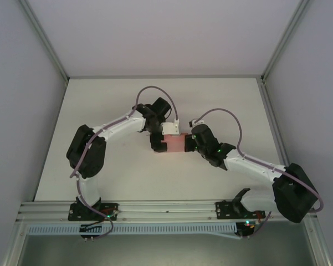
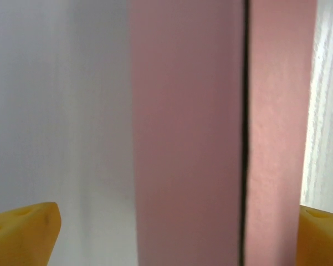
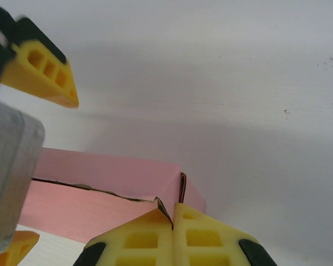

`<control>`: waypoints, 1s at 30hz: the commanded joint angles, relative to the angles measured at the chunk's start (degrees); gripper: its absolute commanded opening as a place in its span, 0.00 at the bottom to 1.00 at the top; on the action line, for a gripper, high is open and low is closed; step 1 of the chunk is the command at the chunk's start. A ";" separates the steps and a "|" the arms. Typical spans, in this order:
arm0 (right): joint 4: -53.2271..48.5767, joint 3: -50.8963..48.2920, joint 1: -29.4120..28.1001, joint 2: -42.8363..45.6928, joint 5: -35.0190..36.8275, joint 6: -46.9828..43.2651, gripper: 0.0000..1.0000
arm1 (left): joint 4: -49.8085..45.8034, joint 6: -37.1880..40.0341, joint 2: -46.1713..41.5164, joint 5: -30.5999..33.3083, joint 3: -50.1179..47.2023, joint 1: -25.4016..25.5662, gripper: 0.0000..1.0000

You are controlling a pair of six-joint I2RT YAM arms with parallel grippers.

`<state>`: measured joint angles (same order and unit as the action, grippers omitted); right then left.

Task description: Assemble paper box

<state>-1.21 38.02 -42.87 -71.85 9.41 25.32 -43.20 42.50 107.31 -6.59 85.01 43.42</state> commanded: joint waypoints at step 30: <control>-16.52 8.39 -1.99 -7.70 -0.29 3.16 0.00 | 14.65 -21.90 -19.25 0.91 -18.29 -7.71 0.50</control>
<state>-10.28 46.63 -44.27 -77.73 11.79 28.97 -27.88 19.00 87.37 -3.27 65.14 36.10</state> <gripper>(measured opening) 0.050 0.509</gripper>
